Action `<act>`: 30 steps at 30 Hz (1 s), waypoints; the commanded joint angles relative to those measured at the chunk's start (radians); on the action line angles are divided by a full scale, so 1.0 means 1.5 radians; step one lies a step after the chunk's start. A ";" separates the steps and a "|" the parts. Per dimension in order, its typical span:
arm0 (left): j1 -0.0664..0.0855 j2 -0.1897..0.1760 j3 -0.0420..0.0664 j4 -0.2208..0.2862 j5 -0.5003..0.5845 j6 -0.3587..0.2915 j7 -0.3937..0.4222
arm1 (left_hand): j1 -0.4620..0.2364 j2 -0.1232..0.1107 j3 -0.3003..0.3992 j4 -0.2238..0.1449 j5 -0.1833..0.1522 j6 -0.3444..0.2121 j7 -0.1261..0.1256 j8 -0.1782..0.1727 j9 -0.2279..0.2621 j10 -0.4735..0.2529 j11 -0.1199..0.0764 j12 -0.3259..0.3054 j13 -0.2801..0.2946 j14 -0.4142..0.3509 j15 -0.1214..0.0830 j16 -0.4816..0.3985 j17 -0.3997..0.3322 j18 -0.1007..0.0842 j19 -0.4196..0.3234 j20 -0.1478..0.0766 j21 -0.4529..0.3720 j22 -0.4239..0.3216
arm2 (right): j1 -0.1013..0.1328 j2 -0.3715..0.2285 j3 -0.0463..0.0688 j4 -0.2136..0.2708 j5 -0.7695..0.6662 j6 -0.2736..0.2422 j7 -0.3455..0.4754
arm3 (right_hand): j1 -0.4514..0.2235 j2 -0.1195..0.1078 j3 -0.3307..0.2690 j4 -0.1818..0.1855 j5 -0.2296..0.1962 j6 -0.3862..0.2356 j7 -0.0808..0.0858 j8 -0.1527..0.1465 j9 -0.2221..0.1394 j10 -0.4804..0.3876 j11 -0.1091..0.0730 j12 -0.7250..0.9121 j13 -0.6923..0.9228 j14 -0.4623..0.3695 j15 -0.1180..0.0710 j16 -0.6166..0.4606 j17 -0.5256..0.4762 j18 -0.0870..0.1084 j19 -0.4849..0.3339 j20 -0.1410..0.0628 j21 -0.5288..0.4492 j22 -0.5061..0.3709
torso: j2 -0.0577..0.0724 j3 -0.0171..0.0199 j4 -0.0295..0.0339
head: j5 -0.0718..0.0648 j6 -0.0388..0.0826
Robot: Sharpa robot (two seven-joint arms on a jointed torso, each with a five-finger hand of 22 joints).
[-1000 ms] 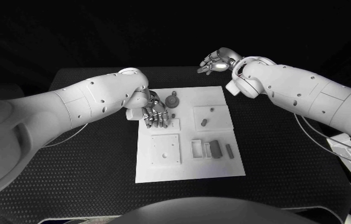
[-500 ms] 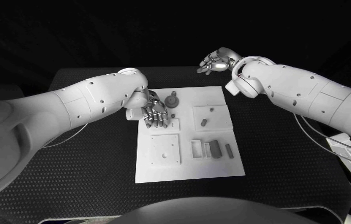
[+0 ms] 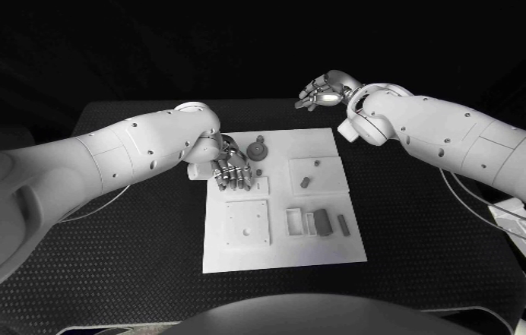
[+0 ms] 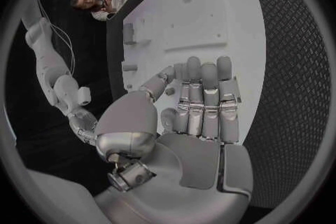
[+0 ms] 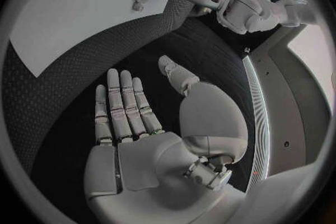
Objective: Assemble the parts on the task board
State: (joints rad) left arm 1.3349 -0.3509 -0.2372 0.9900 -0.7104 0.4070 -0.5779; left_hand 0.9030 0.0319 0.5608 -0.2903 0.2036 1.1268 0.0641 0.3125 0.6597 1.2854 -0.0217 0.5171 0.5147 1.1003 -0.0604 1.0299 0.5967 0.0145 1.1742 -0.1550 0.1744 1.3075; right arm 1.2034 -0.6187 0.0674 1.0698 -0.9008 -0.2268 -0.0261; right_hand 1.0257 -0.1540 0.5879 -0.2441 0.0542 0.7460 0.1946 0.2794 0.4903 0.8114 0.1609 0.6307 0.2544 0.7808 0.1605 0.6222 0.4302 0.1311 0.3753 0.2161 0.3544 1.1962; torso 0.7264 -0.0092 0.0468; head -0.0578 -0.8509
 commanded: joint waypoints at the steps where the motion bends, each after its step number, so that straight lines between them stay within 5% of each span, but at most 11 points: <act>1: -0.002 -0.002 -0.001 0.007 -0.009 -0.010 0.004 | 0.028 0.029 0.005 0.000 0.003 -0.002 0.001 0.001 0.001 0.002 -0.002 0.002 0.001 -0.003 -0.003 0.003 0.001 -0.005 0.000 -0.005 0.004 0.014 | 0.000 0.000 0.000 0.000 0.000 0.004 0.008 | 0.004 0.000 -0.002 0.003 -0.003 -0.005 0.017 0.004 -0.001 0.003 0.000 -0.005 -0.001 -0.005 0.002 -0.004 -0.001 -0.010 -0.003 0.000 -0.003 0.001 | 0.000 0.0000 0.0001 | 0.000 0.000; 30: -0.001 -0.024 0.000 0.045 -0.036 -0.065 0.012 | 0.029 0.026 0.005 0.000 0.011 0.000 0.000 0.002 0.004 0.004 -0.003 0.004 0.004 0.000 -0.005 0.006 0.001 -0.005 0.003 -0.007 0.007 0.015 | 0.000 0.000 0.000 -0.001 0.001 0.006 0.008 | 0.003 0.000 -0.003 0.003 -0.003 -0.005 0.017 0.004 -0.002 0.005 0.000 -0.006 -0.004 -0.005 0.002 -0.006 -0.001 -0.011 -0.004 0.001 -0.005 0.003 | 0.000 0.0002 0.0003 | 0.000 0.000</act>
State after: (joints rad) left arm 1.3339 -0.3875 -0.2375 1.0564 -0.7489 0.3235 -0.5641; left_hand 0.9030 0.0319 0.5629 -0.2882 0.2138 1.1267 0.0642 0.3105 0.6651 1.2854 -0.0217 0.5172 0.5196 1.1003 -0.0603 1.0338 0.5973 0.0145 1.1782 -0.1585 0.1789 1.3081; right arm 1.2033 -0.6192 0.0673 1.0678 -0.8999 -0.2261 -0.0254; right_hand 1.0258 -0.1540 0.5851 -0.2413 0.0542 0.7460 0.1946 0.2794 0.4889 0.8113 0.1609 0.6269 0.2492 0.7781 0.1632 0.6185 0.4303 0.1312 0.3753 0.2161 0.3544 1.1991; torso 0.7262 -0.0090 0.0473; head -0.0587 -0.8501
